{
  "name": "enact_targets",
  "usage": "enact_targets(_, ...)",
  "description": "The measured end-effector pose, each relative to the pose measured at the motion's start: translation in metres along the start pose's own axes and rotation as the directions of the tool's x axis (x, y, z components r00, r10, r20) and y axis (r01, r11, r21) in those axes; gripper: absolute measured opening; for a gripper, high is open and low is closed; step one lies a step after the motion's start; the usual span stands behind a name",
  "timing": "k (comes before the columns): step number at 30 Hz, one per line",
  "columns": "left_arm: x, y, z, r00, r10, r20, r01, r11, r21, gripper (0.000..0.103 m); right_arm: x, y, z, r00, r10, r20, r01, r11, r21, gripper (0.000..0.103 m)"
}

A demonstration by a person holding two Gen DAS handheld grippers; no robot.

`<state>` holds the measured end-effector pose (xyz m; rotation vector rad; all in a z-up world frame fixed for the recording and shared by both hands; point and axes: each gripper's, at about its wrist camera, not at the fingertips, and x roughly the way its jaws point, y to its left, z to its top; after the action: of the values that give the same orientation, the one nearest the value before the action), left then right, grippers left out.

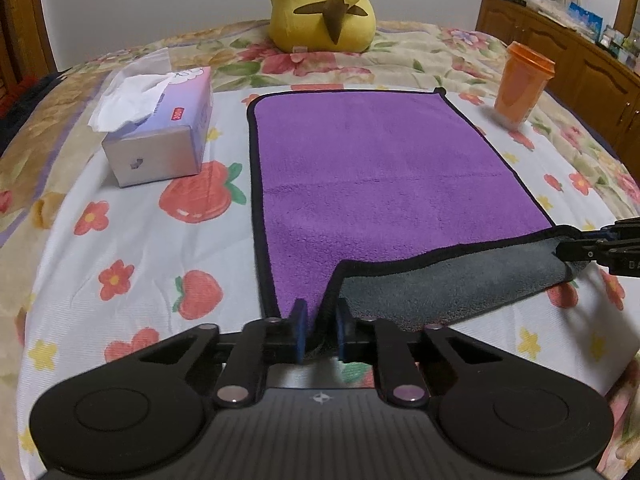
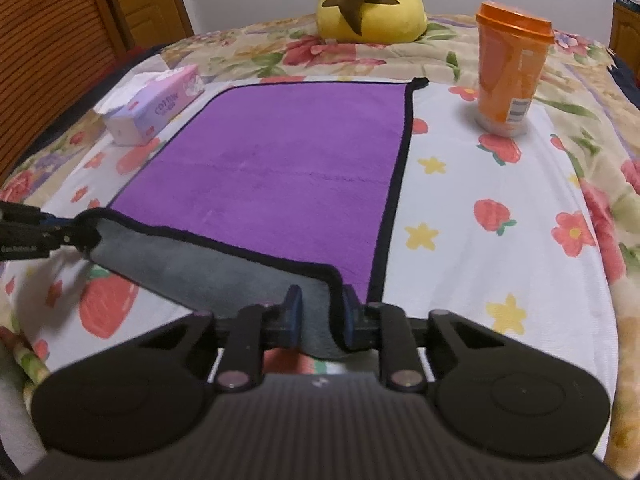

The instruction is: Fold towel

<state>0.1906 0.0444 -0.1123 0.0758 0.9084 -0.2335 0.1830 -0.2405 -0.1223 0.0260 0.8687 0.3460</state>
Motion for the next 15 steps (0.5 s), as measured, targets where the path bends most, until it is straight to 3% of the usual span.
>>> enact_targets(3, -0.003, 0.000, 0.000, 1.000, -0.005, 0.011, 0.005, 1.000, 0.001, 0.011, 0.000, 0.000, 0.000, 1.000, -0.010, -0.001, 0.010, 1.000, -0.011, 0.006)
enact_targets(15, -0.020, -0.006, 0.005, 0.996, -0.013, 0.087, 0.012, 1.000, 0.009, 0.009, -0.008, 0.000, 0.004, 0.998, -0.018, 0.059, 0.020, 1.000, -0.023, 0.005)
